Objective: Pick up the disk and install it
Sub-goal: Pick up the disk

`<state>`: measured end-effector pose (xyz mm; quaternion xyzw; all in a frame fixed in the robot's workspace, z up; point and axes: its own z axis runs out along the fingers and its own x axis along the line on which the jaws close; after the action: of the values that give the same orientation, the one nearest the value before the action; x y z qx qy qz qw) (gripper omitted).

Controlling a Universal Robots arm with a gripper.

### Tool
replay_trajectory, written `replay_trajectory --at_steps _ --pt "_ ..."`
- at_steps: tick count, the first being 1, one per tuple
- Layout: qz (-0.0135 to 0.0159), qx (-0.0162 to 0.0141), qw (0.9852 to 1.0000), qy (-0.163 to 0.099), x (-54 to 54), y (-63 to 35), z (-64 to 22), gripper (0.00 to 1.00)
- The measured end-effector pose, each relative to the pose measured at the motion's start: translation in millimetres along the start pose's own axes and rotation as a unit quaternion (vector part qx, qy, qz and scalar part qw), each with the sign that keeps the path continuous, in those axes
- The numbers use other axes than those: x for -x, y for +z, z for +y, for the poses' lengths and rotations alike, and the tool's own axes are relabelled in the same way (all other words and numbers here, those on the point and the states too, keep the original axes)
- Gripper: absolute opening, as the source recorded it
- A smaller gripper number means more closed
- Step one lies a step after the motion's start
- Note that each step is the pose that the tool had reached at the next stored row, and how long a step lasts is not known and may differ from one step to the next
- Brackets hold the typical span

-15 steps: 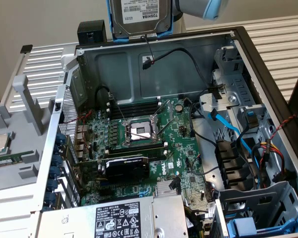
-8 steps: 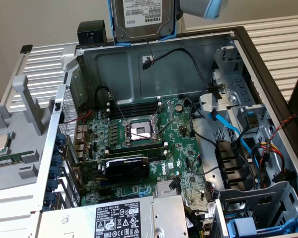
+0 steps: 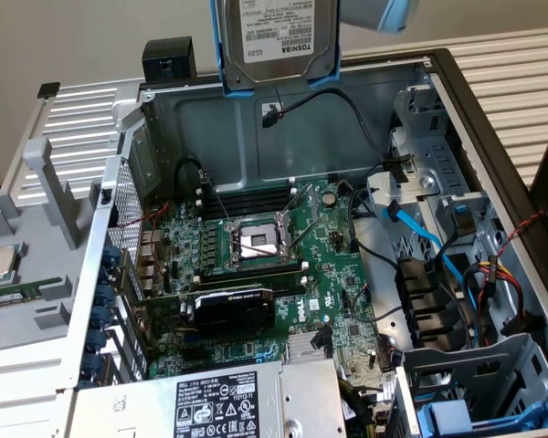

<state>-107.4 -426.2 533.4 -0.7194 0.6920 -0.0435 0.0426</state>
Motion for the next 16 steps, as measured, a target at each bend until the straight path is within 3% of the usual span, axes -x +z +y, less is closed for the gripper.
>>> replay_trajectory --at_steps 8,12,16 --pt "-0.0003 0.0021 1.0000 0.000 -5.6 2.5 -11.6 0.37" --pt "-0.0003 0.0021 1.0000 0.000 -5.7 2.6 -11.8 0.37" --pt "-0.0004 0.0020 1.0000 0.000 -6.7 4.5 -27.1 0.37"
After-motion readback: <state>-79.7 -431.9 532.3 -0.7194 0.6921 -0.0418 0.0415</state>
